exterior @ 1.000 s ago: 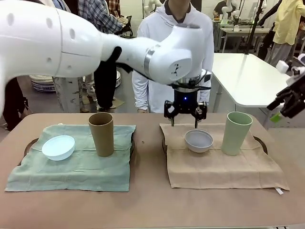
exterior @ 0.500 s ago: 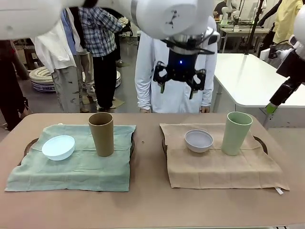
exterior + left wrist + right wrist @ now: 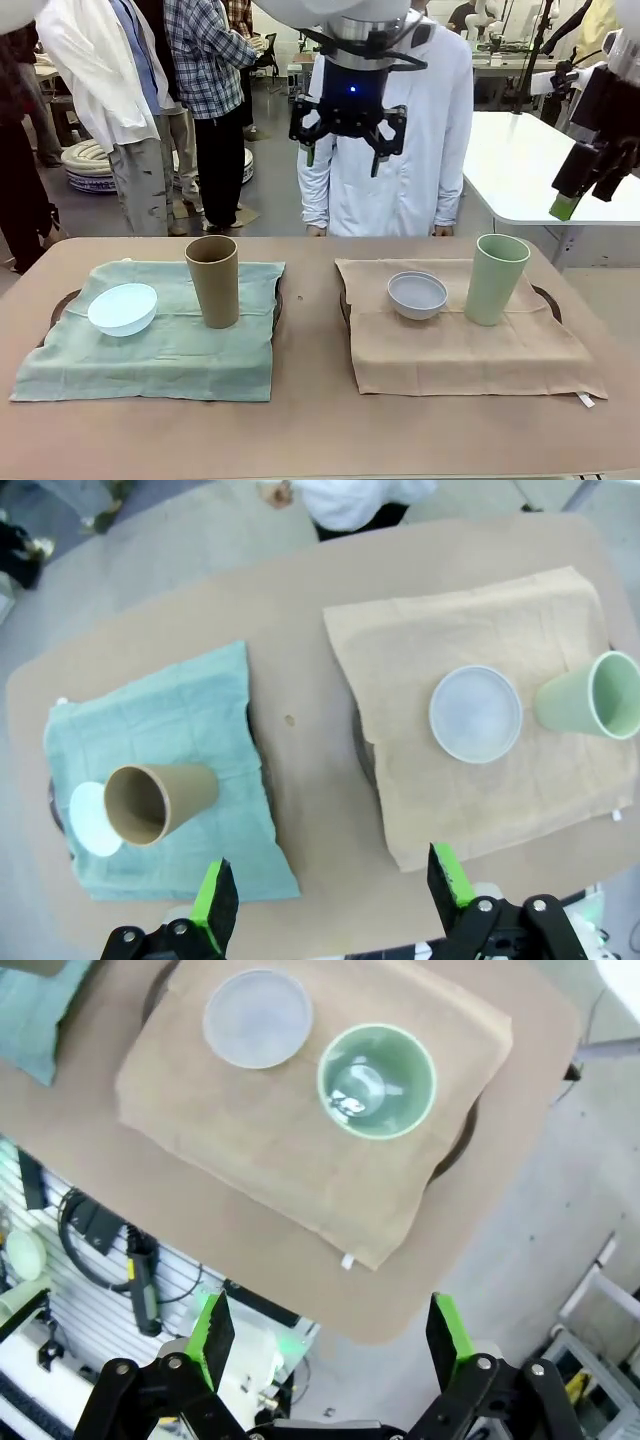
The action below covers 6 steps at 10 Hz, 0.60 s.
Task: Set up a tray with a mat and arrange the tableware.
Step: Place the Picnic Bowl and Reusable plastic cup back onto the Handle tray in front of the human's position.
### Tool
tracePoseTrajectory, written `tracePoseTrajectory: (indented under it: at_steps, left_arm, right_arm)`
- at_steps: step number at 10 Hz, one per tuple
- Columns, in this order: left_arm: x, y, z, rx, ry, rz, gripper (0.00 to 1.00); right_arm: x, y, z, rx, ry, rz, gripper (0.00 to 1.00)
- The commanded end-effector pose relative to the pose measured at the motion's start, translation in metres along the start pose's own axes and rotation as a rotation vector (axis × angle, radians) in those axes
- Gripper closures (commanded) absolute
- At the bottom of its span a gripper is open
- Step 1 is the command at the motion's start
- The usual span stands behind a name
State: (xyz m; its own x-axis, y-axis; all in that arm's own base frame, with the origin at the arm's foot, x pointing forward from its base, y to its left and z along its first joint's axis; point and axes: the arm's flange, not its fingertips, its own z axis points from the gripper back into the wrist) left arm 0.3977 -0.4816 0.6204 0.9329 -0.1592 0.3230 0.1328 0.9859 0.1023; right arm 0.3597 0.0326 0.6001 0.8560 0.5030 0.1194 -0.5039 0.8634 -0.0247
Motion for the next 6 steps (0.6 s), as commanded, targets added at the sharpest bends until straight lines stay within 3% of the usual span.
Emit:
tracePoseTrajectory:
  at_steps: [1,6]
  left_arm:
    - [0.0004,-0.0096,-0.0030,-0.015,-0.005,-0.028,0.00]
    - [0.0004,-0.0096,-0.0030,-0.015,-0.005,-0.028,0.00]
  right_arm:
    - [-0.0003,-0.0029,-0.0075,-0.046,-0.006,0.003,0.00]
    - [-0.0003,-0.0029,-0.0075,-0.046,-0.006,0.003,0.00]
